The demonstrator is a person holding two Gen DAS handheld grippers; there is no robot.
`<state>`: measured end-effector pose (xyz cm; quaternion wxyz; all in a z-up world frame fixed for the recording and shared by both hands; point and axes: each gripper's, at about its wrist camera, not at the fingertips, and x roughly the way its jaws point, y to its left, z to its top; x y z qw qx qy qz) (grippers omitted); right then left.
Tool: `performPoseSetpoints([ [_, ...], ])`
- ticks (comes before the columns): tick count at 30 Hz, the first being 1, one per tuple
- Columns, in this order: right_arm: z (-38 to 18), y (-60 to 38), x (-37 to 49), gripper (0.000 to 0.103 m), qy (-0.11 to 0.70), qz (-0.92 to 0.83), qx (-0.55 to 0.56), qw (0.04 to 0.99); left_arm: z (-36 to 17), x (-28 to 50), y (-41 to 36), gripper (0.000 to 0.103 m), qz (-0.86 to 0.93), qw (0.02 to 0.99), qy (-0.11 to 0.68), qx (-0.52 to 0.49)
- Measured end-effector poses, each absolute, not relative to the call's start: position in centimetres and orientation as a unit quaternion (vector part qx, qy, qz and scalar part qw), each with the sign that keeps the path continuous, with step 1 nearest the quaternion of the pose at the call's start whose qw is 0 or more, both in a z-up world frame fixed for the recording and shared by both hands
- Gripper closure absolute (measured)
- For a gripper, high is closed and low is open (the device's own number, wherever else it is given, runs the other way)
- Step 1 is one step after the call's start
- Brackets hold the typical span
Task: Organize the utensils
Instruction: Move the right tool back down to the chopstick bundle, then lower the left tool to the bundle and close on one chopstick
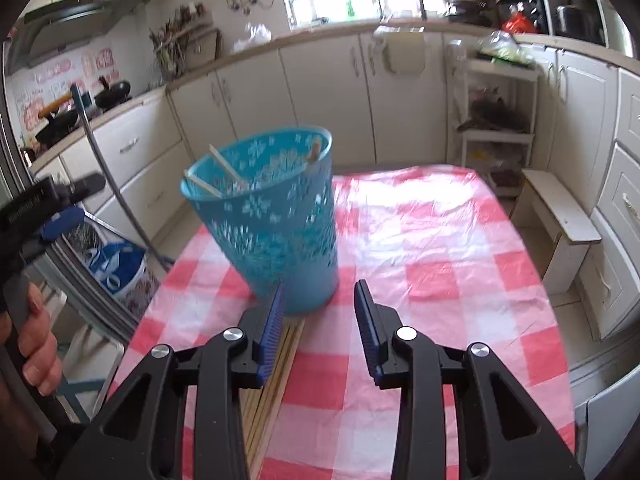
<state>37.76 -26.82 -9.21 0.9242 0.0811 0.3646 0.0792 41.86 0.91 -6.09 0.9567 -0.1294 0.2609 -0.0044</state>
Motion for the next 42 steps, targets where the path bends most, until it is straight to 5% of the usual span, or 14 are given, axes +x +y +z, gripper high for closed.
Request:
performPoseSetpoints([
  [13, -14.8, -24.2, 39.0, 0.077, 0.474, 0.114, 0.046, 0.872, -6.1, 42.1, 0.8, 0.029, -0.004, 0.955, 0.266, -0.131],
  [33, -16.9, -22.0, 39.9, 0.078, 0.5, 0.106, -0.002, 0.859, -6.4, 42.0, 1.4, 0.028, -0.004, 0.954, 0.272, -0.128],
  [42, -16.9, -22.9, 39.8, 0.09, 0.508, 0.105, -0.022, 0.855, -9.6, 42.2, -0.6, 0.028, -0.03, 0.938, 0.335, -0.082],
])
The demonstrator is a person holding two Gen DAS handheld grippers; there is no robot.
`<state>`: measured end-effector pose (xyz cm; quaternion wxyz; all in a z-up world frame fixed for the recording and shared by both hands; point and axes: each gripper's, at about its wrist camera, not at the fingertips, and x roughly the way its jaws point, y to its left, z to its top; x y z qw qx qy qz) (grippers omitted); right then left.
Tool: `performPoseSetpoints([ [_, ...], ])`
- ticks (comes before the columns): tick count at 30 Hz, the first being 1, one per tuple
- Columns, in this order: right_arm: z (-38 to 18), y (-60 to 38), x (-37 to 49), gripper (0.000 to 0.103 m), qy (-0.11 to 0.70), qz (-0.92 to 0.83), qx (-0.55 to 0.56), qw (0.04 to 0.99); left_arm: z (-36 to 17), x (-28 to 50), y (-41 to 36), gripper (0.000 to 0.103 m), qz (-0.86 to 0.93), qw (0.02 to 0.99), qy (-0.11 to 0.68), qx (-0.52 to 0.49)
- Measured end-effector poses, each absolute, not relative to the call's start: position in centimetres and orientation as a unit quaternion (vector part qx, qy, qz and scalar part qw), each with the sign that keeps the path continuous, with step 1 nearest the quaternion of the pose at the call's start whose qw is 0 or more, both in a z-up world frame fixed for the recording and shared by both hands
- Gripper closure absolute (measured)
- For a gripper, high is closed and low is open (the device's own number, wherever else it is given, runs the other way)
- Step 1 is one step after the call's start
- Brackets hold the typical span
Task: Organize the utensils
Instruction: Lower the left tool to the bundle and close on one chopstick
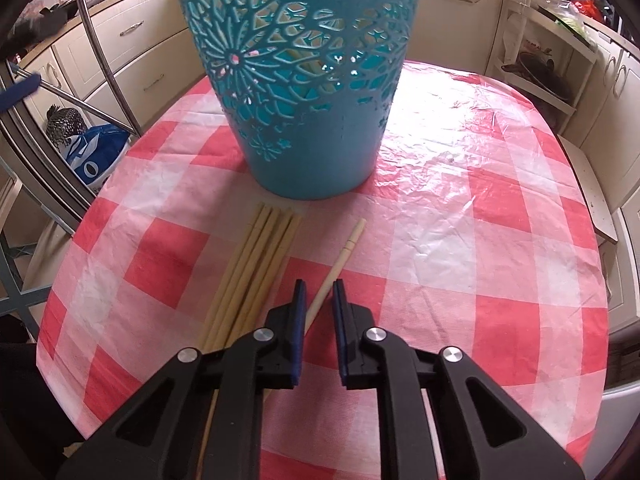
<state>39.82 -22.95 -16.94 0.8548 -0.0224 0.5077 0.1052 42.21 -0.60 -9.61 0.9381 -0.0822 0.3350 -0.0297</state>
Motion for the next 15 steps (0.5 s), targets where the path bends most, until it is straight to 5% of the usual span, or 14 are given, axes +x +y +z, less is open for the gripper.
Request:
performPoseSetpoints([
  [15, -17.0, -25.3, 39.6, 0.09, 0.516, 0.113, -0.016, 0.849, -18.6, 42.4, -7.9, 0.028, -0.098, 0.883, 0.458, 0.028],
])
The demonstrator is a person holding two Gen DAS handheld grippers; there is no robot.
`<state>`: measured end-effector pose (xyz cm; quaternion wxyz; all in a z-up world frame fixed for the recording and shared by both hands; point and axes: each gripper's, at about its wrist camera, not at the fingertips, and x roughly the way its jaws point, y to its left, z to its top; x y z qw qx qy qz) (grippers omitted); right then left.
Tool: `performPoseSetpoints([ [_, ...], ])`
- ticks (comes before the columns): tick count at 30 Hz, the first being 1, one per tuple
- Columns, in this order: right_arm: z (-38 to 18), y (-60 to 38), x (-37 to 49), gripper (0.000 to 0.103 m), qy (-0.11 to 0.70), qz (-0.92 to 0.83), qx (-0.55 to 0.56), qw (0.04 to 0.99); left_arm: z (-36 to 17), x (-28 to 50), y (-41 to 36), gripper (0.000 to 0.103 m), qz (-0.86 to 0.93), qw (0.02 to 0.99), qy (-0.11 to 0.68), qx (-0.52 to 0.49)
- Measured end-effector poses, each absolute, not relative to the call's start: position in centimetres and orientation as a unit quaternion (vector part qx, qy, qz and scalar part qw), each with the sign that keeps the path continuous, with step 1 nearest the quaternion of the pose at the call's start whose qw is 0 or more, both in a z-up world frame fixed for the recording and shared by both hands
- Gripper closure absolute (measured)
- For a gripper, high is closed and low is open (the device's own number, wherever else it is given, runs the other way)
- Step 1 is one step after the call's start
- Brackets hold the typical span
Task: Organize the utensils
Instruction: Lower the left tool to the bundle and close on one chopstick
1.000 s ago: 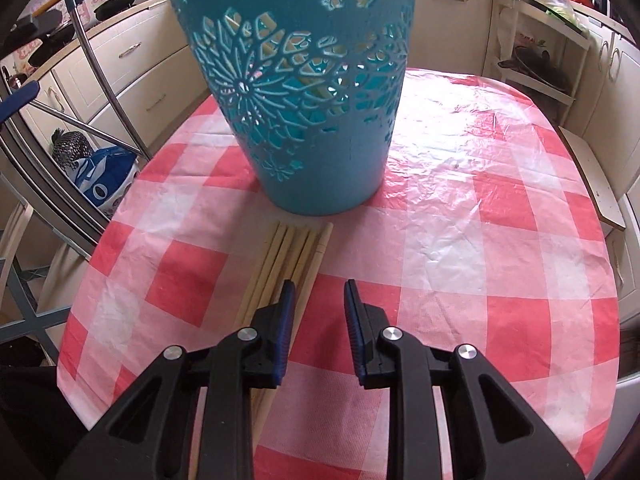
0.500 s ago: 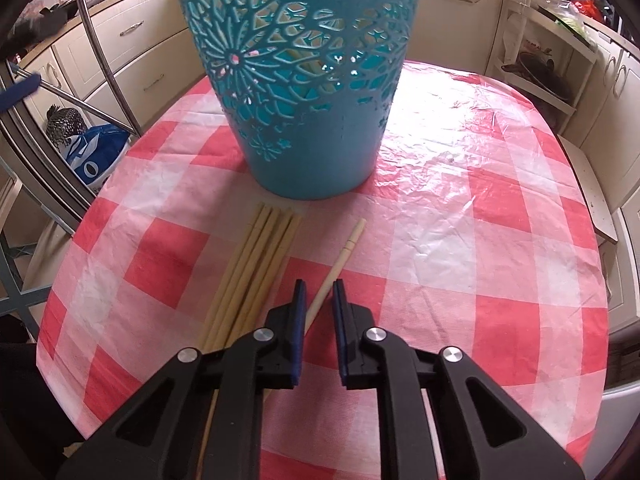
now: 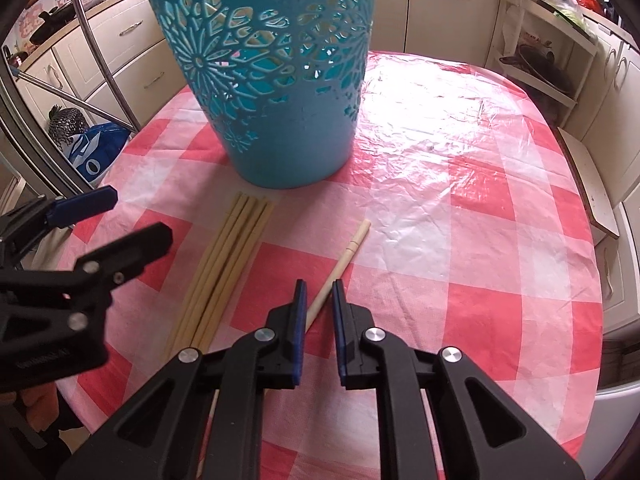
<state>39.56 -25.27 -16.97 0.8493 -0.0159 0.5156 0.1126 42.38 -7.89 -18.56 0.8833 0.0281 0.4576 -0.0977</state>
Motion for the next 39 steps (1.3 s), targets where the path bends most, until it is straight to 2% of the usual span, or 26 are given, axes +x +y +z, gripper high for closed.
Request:
performPoseSetpoints([
  [17, -16.9, -26.1, 39.5, 0.089, 0.516, 0.114, -0.011, 0.849, -20.7, 43.0, -8.5, 0.028, -0.09, 0.869, 0.485, 0.036],
  [28, -16.9, -26.4, 39.6, 0.081, 0.513, 0.106, -0.008, 0.852, -20.9, 43.4, -9.3, 0.028, -0.087, 0.869, 0.485, 0.046],
  [34, -17.0, -26.6, 39.8, 0.081, 0.51, 0.1, -0.005, 0.854, -21.1, 43.5, -9.8, 0.028, -0.087, 0.869, 0.483, 0.059],
  [36, -17.0, -26.5, 39.8, 0.081, 0.508, 0.098, -0.005, 0.856, -21.1, 43.6, -10.1, 0.03, -0.093, 0.87, 0.481, 0.059],
  [39, -17.1, -26.1, 40.1, 0.081, 0.503, 0.095, -0.014, 0.859, -21.0, 43.5, -10.6, 0.043, -0.108, 0.871, 0.475, 0.067],
])
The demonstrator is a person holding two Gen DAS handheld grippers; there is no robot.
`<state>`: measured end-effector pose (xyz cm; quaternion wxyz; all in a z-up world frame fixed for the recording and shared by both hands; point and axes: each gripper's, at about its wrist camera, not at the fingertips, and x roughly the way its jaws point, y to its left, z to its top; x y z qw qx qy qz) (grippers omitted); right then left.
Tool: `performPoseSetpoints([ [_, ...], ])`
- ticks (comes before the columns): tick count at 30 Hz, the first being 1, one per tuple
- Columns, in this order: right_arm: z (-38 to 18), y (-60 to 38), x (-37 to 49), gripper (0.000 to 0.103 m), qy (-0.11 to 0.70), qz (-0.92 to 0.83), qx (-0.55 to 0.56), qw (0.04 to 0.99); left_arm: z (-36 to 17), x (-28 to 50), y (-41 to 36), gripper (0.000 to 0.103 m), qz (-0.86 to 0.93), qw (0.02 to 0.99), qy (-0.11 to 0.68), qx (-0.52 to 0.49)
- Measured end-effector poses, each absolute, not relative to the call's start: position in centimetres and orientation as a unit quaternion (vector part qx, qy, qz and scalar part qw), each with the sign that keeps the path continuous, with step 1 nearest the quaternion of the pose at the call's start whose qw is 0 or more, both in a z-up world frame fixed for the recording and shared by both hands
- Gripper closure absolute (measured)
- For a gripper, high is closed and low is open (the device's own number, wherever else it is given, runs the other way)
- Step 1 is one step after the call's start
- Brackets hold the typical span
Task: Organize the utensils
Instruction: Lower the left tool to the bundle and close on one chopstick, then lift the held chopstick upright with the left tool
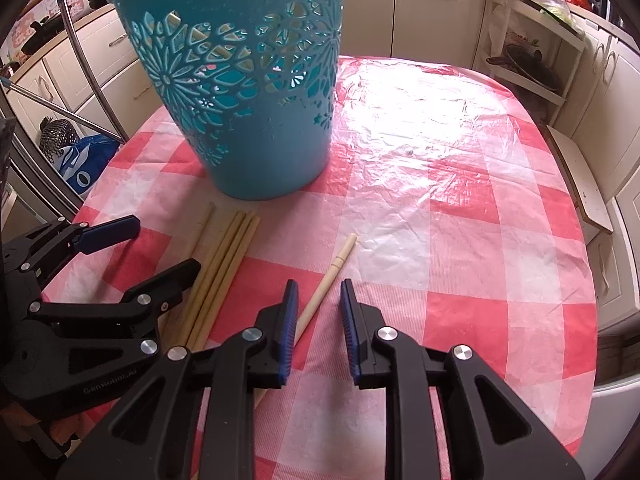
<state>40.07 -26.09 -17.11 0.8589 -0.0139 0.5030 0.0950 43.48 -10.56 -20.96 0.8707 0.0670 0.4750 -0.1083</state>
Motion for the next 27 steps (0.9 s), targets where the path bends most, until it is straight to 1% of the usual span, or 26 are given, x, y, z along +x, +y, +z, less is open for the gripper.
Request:
performPoseSetpoints([
  [2, -17.1, -25.7, 40.1, 0.082, 0.503, 0.1, -0.024, 0.858, -20.8, 43.3, -10.9, 0.059, -0.123, 0.871, 0.47, 0.072],
  [3, -17.1, -25.4, 40.0, 0.086, 0.504, 0.108, -0.029, 0.856, -20.8, 43.3, -11.0, 0.063, -0.13, 0.871, 0.468, 0.074],
  [4, -17.0, -25.2, 39.9, 0.09, 0.504, 0.114, -0.033, 0.855, -20.8, 43.2, -11.1, 0.073, -0.137, 0.87, 0.468, 0.075],
  [5, -17.0, -25.0, 39.8, 0.091, 0.506, 0.123, -0.04, 0.853, -20.7, 43.2, -11.2, 0.081, -0.146, 0.868, 0.469, 0.073],
  [8, -16.9, -24.9, 39.8, 0.093, 0.51, 0.137, -0.04, 0.848, -20.7, 43.4, -10.7, 0.09, -0.17, 0.863, 0.474, 0.049],
  [16, -17.1, -25.8, 40.2, 0.093, 0.512, 0.118, -0.03, 0.85, -20.7, 43.6, -10.5, 0.091, -0.164, 0.862, 0.478, 0.044],
  [20, -17.0, -25.1, 39.8, 0.093, 0.514, 0.136, -0.037, 0.846, -20.7, 43.7, -10.1, 0.098, -0.182, 0.854, 0.487, 0.026],
  [27, -17.1, -24.8, 39.8, 0.093, 0.514, 0.138, -0.047, 0.846, -20.9, 43.8, -10.3, 0.097, -0.178, 0.853, 0.49, 0.03],
])
